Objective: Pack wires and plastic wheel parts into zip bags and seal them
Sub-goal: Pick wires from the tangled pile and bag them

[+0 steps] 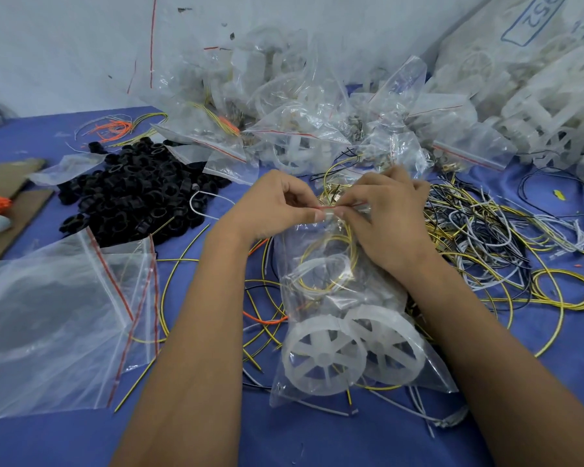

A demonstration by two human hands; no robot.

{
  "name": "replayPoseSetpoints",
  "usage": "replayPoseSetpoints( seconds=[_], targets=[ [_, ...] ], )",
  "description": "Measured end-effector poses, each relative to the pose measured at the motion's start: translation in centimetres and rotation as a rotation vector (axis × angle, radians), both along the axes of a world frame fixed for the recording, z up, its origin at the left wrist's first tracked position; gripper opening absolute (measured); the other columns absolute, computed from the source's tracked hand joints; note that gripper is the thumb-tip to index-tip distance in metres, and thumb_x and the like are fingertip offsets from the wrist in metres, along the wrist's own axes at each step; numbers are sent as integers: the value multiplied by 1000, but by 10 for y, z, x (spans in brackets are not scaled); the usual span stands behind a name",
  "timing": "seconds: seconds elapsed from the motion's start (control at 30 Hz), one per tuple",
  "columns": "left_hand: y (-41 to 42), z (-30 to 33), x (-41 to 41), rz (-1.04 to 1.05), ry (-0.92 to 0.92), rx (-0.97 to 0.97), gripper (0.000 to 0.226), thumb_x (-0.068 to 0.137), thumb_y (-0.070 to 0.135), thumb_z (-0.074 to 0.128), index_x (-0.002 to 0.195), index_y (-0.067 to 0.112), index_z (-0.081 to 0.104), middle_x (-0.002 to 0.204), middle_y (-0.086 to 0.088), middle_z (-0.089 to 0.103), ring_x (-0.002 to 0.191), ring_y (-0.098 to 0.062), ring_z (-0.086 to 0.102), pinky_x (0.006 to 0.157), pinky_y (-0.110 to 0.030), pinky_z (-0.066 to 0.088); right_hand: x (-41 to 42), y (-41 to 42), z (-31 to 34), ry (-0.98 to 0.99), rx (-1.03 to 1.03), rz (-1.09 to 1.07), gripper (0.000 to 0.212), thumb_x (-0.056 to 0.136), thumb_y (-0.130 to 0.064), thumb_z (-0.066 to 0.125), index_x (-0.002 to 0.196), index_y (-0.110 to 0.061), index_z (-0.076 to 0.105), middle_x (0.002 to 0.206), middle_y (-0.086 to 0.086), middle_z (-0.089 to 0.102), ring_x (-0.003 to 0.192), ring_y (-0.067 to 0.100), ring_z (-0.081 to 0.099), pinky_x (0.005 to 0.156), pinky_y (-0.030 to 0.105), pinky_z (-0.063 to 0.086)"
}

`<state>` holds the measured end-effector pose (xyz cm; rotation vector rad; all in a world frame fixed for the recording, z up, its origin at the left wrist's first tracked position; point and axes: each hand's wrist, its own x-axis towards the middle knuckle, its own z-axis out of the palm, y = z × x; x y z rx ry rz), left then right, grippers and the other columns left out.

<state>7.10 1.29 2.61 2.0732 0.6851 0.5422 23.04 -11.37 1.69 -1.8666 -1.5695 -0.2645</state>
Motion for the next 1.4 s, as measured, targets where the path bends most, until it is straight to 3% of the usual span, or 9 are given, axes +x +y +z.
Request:
replayPoseSetpoints(
  seconds=[0.07, 0.33, 0.53, 0.63, 0.83, 0.9, 1.1, 1.27, 1.4],
  targets=[
    [2, -2, -2, 23, -12, -13, 9, 81, 3, 83, 81, 10, 78, 85, -25, 73, 75, -18, 59, 76, -35, 47, 0, 0, 0, -9, -29, -13, 5, 88, -36, 74, 88, -31, 77, 94, -13, 68, 104, 24, 48, 80, 36, 17],
    [-2, -1, 5, 13, -21, 25, 15, 81, 5, 85, 76, 16, 76, 74, -12, 72, 74, -15, 58, 74, -33, 47, -9, -4, 9, -181, -119, -43, 19, 95, -42, 62, 103, -34, 78, 106, -11, 68, 113, 29, 46, 94, 49, 33],
    [2, -8, -1, 88, -62, -52, 14, 83, 6, 83, 78, 16, 76, 73, -14, 70, 70, -13, 59, 71, -31, 47, -9, -4, 7, -159, -106, -91, 18, 96, -32, 61, 92, -30, 78, 97, -12, 67, 110, 24, 44, 92, 42, 28],
    [4, -10, -4, 114, -88, -62, 20, 83, 2, 81, 77, 19, 75, 80, -17, 72, 75, -20, 61, 76, -37, 48, -7, -2, 5, -176, -131, -107, 20, 97, -31, 58, 93, -28, 78, 98, -11, 66, 111, 25, 44, 93, 43, 30],
    [1, -7, 3, 75, -72, -6, 22, 83, 6, 83, 73, 24, 74, 66, 7, 69, 64, -4, 57, 66, -19, 45, -10, -3, 6, -176, -130, -87, 15, 95, -40, 63, 100, -33, 76, 101, -10, 67, 111, 29, 45, 93, 48, 32],
    [-2, -5, 5, 52, -79, -2, 23, 82, 5, 83, 73, 25, 76, 69, 6, 73, 67, -1, 62, 67, -17, 48, -10, -3, 7, -153, -112, -78, 15, 94, -40, 64, 98, -34, 77, 98, -11, 68, 110, 28, 45, 92, 48, 32],
    [1, -8, -6, 112, -210, -125, 11, 81, 2, 83, 78, 10, 75, 93, -32, 73, 80, -28, 64, 80, -45, 50, -11, -4, 6, -125, -75, -59, 13, 93, -28, 66, 89, -29, 78, 95, -14, 69, 108, 23, 46, 91, 48, 32],
    [-1, -5, -5, 88, -228, -137, 18, 77, -1, 84, 71, 14, 75, 83, -20, 75, 80, -29, 65, 82, -49, 52, -8, -2, 3, -114, -8, -23, 10, 90, -35, 71, 95, -32, 79, 95, -12, 71, 104, 27, 50, 86, 43, 28],
    [-5, -1, -1, 44, -230, -153, 26, 77, -2, 84, 68, 22, 79, 83, -11, 79, 84, -26, 71, 91, -47, 57, -8, 0, 1, -97, 79, 19, 6, 87, -35, 74, 87, -31, 78, 86, -13, 71, 97, 26, 52, 83, 44, 29]
  ],
)
